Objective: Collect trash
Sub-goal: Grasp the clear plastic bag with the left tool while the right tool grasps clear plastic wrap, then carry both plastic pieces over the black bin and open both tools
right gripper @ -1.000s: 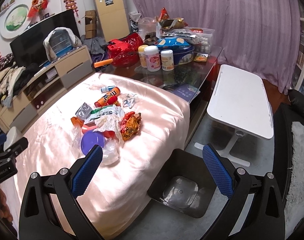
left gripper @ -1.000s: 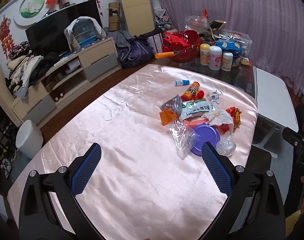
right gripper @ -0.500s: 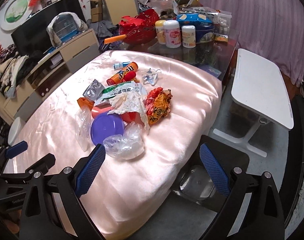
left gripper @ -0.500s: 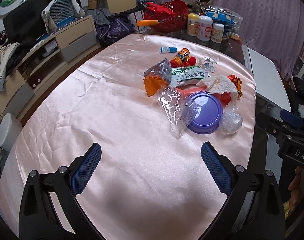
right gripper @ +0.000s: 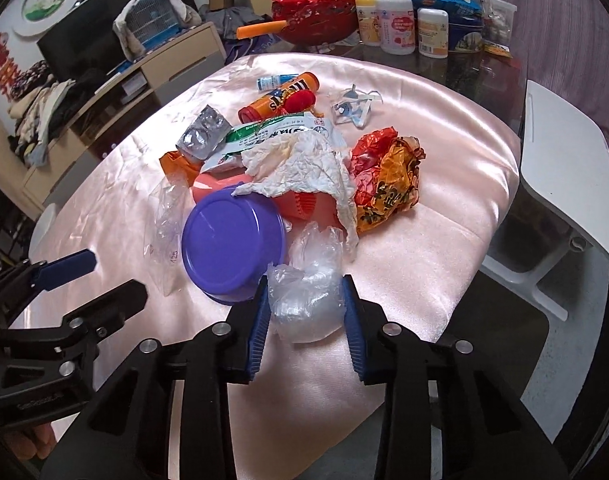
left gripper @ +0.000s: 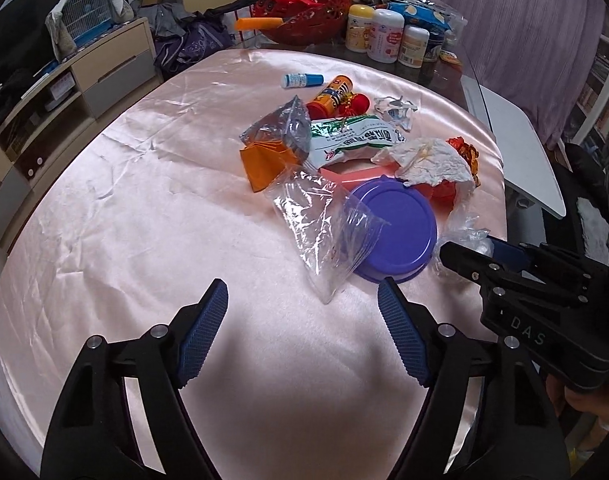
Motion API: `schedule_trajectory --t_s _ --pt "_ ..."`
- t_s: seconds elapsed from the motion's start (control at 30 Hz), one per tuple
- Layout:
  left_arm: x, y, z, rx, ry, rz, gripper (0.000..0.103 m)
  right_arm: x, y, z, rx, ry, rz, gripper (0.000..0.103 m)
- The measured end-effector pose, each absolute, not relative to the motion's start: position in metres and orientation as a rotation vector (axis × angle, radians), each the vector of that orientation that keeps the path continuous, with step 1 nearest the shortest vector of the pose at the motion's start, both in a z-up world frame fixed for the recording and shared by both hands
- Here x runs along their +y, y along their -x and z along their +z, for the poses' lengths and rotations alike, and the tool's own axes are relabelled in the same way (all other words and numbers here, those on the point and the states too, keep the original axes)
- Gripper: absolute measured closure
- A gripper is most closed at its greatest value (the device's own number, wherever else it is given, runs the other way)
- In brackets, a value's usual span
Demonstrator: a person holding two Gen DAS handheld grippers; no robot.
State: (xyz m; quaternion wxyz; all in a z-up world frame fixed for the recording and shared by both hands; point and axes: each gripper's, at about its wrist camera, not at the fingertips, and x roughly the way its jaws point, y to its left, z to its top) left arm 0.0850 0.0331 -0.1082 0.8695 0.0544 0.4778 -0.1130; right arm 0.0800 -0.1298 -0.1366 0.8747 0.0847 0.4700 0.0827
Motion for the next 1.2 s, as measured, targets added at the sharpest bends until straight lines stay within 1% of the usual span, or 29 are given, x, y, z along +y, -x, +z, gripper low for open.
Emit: schedule_trajectory --t_s 0.1,0.17,0.23,0.27,0.33,0.37,0.53,0.6,0.8,1.03,1.2 --pt "0.028 -0.095 -0.115 1.01 -0.102 -0.259 0.037 -0.133 -0.079 -0.138 0.982 -0.181 0.189 0.07" --pt "0.024 -0.1 -0.118 1.011 -0.095 -0.266 0.038 -0.134 -0.078 -0.138 0.982 -0.174 0.192 0.07" --pt "0.021 -0.105 -0.121 1.012 -0.1 -0.267 0.042 -0.136 -0.078 -0.138 0.979 -0.169 0.191 0.07" --pt "0.02 -0.108 -0.123 1.015 -0.102 -0.267 0.048 -0.136 -0.079 -0.139 0.979 -0.168 0.191 0.07" --pt "0.019 -0.111 -0.124 1.013 -0.089 -0.279 0.051 -0.137 -0.079 -0.139 0.979 -0.171 0.19 0.07" --pt "0.019 -0.113 -0.123 1.012 -0.083 -0.286 0.057 -0.136 -0.08 -0.139 0.978 -0.17 0.19 0.07" --pt "0.02 -0.114 -0.122 1.007 -0.074 -0.289 0.062 -0.135 -0.08 -0.139 0.971 -0.159 0.188 0.07" --pt "0.021 -0.113 -0.121 1.006 -0.069 -0.291 0.066 -0.136 -0.079 -0.138 0.969 -0.161 0.186 0.07" --pt "0.022 -0.103 -0.112 0.984 -0.073 -0.288 0.071 -0.139 -0.074 -0.135 0.964 -0.163 0.175 0.07" --pt "0.019 -0.079 -0.09 0.957 -0.055 -0.306 0.071 -0.149 -0.058 -0.123 0.946 -0.183 0.186 0.07" --pt "-0.01 -0.059 -0.074 0.931 -0.064 -0.394 0.071 -0.179 -0.04 -0.109 0.918 -0.192 0.131 0.07"
